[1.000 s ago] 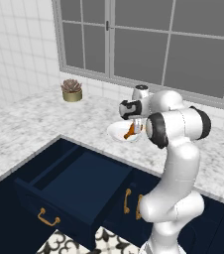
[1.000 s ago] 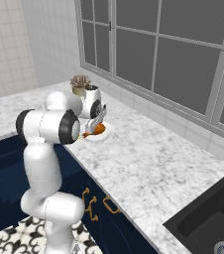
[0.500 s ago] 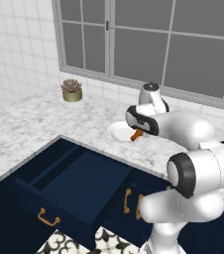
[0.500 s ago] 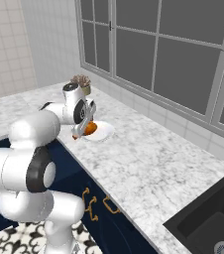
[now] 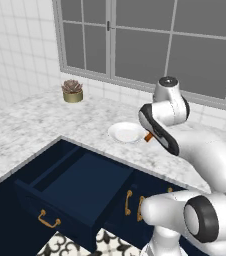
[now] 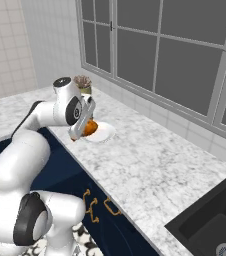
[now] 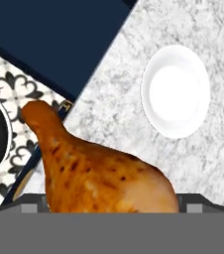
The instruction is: Pick up the knife from the drawer and place it on the cutting board. Then place the meat from the plate to the cutting board.
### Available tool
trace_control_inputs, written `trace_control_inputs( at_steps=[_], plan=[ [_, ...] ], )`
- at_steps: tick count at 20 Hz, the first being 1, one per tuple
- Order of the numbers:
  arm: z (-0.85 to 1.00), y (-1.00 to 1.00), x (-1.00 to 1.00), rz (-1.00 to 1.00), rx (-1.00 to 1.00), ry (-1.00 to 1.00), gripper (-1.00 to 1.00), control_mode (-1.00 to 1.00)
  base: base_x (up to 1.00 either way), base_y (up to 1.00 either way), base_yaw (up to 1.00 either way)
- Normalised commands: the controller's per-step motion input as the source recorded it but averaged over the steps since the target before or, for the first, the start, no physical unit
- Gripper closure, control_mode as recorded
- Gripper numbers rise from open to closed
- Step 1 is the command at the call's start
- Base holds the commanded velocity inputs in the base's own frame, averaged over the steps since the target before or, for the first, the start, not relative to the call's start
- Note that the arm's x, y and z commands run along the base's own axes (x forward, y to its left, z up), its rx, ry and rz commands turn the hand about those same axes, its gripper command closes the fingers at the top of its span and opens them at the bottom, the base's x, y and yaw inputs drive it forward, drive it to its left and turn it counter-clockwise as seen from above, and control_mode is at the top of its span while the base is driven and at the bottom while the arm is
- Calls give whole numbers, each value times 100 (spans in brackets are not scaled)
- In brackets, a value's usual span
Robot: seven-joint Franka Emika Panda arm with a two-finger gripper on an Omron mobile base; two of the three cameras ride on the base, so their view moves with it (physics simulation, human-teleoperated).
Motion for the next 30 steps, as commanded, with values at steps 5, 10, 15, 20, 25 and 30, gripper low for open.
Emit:
trace_control_inputs(
  at_steps=[5, 10, 15, 20, 25, 30],
  plan=[
    [0, -13, -14, 0, 0, 1, 100, 100, -29, -18, 0],
    [0, 0, 0, 0, 0, 0, 100, 100, -89, -73, -27],
    [0, 0, 0, 0, 0, 0, 100, 100, -60, -85, -47],
    [0, 0, 0, 0, 0, 0, 100, 100, -49, -69, -57],
    [0, 0, 0, 0, 0, 0, 100, 100, -28, -88, -56],
    [0, 0, 0, 0, 0, 0, 100, 100, -3, -100, -48]
  ],
)
